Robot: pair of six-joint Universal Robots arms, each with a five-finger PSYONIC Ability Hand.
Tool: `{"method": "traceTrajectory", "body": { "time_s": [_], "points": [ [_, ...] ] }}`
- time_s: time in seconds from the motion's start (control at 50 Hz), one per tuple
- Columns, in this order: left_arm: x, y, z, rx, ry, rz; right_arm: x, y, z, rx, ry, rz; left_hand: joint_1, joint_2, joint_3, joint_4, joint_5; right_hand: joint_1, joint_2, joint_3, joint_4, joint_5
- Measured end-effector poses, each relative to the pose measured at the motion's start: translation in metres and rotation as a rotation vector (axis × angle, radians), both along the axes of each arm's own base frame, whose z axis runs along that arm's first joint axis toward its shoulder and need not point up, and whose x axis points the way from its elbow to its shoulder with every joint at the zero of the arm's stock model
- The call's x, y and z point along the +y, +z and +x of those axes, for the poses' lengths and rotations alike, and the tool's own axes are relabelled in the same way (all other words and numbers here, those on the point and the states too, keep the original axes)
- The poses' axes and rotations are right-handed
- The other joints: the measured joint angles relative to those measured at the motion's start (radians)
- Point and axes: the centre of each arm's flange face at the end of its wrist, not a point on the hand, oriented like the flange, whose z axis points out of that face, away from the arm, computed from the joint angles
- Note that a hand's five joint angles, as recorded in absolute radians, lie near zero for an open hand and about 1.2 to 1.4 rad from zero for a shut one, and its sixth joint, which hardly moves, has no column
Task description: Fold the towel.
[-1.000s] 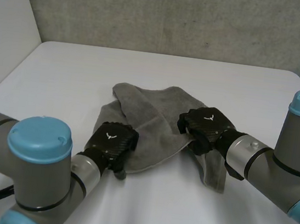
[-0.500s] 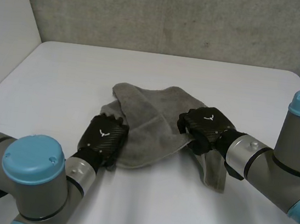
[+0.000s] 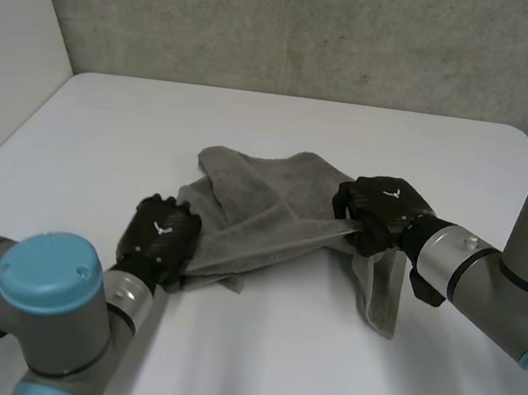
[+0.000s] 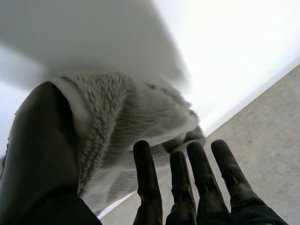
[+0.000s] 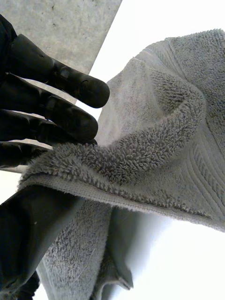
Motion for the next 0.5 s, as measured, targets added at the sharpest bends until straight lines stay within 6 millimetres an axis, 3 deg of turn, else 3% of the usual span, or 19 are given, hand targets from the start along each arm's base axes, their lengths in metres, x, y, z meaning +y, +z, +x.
{"method": "traceTrajectory", "body": {
  "time_s": [0.08, 0.18, 0.32, 0.36, 0.46, 0.5],
  "points": [
    [-0.019, 0.008, 0.009, 0.018, 0.05, -0.022, 0.001, -0.001, -0.001, 0.001, -0.003, 0.008, 0.274, 0.281, 0.278, 0.276, 0.267, 0.0, 0.0, 0.0, 0.0, 0.0],
    [-0.034, 0.021, 0.015, 0.047, 0.081, -0.057, 0.003, -0.002, -0.002, 0.006, -0.001, 0.015, 0.433, 0.435, 0.431, 0.442, 0.426, 0.0, 0.0, 0.0, 0.0, 0.0],
    [-0.041, 0.032, 0.013, 0.078, 0.081, -0.085, 0.006, -0.002, -0.002, 0.006, 0.002, 0.021, 0.624, 0.638, 0.637, 0.638, 0.622, 0.0, 0.0, 0.0, 0.0, 0.0],
    [-0.041, 0.034, 0.011, 0.091, 0.072, -0.085, 0.007, 0.0, -0.002, 0.004, 0.003, 0.02, 0.762, 0.817, 0.817, 0.826, 0.781, 0.0, 0.0, 0.0, 0.0, 0.0],
    [-0.042, 0.044, 0.006, 0.136, 0.031, -0.09, 0.01, 0.013, -0.003, -0.005, 0.004, -0.003, 0.766, 0.866, 0.865, 0.882, 0.81, 0.0, 0.0, 0.0, 0.0, 0.0],
    [-0.041, 0.062, 0.004, 0.176, 0.0, -0.114, 0.01, 0.029, -0.004, -0.018, 0.001, -0.034, 0.766, 0.868, 0.868, 0.882, 0.81, 0.0, 0.0, 0.0, 0.0, 0.0]
  ]
}}
